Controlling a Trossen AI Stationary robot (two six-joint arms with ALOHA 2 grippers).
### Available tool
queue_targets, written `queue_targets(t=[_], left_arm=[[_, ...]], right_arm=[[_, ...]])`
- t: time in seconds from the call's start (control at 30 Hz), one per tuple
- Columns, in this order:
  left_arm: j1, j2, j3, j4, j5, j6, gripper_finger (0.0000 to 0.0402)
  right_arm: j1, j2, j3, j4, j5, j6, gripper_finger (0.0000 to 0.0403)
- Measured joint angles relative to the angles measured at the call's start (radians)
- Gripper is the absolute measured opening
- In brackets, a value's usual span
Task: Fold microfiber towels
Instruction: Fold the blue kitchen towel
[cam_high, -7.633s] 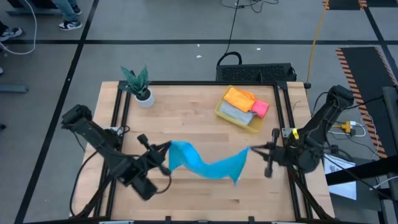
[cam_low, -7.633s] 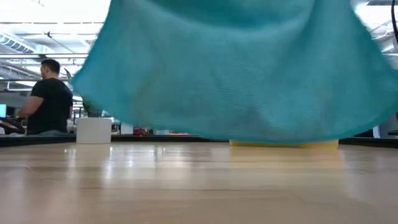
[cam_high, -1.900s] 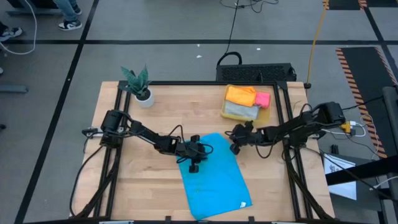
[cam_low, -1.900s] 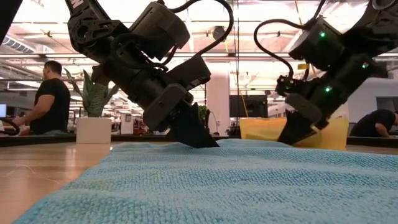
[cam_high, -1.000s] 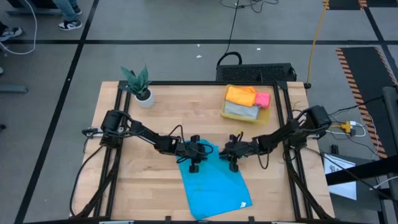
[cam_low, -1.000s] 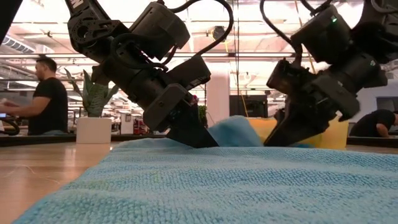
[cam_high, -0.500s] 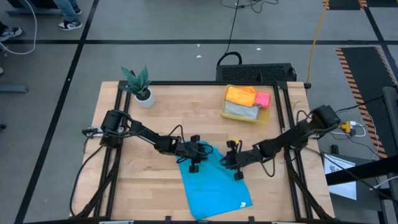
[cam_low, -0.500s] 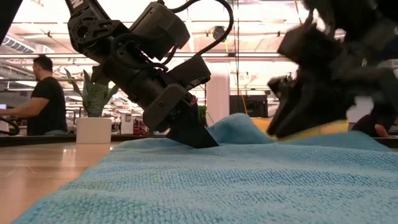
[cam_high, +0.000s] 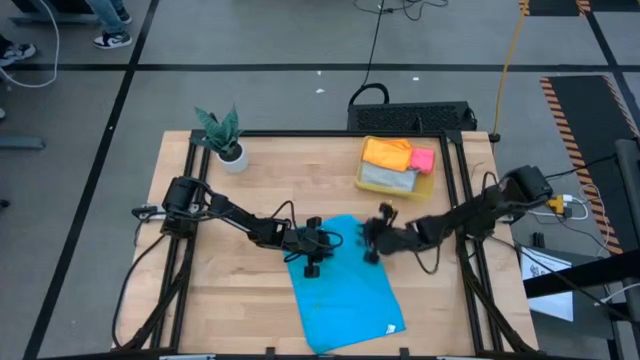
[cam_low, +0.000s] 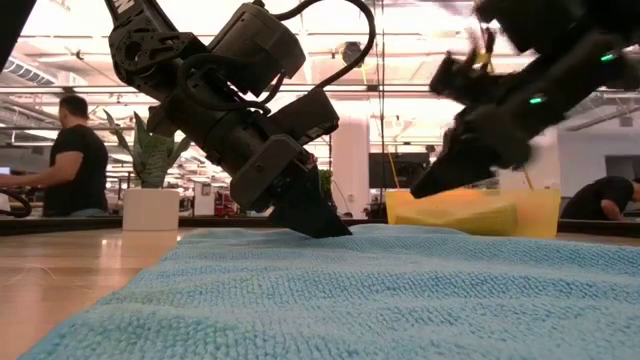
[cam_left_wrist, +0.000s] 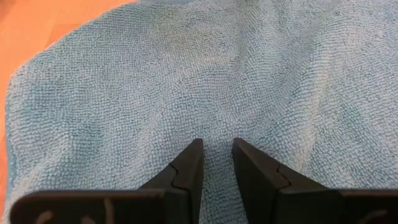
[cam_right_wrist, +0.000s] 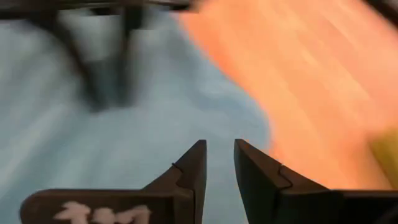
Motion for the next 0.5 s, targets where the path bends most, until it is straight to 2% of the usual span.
queue_targets(t=[0.1,0.2,0.3,0.5], left_arm=[[0.0,0.0,0.0,0.0,0.0,-0.001,0.0092],[0.0,0.0,0.0,0.001,0.0,-0.001,0.0092],[0.0,0.0,0.0,0.002,-0.001,0.0,0.0092],[0.0,0.0,0.0,0.004,-0.004,0.002,0.0092]], right_arm=[[-0.091,-0.019,0.001,-0.126,-0.043,0.148,0.0073],[-0.161,-0.013,0.0,-0.196,-0.136,0.21,0.0079],[-0.205,-0.008,-0.018,-0.144,-0.278,0.185,0.0095],[-0.226,-0.008,-0.082,0.112,-0.523,0.099,0.0129]])
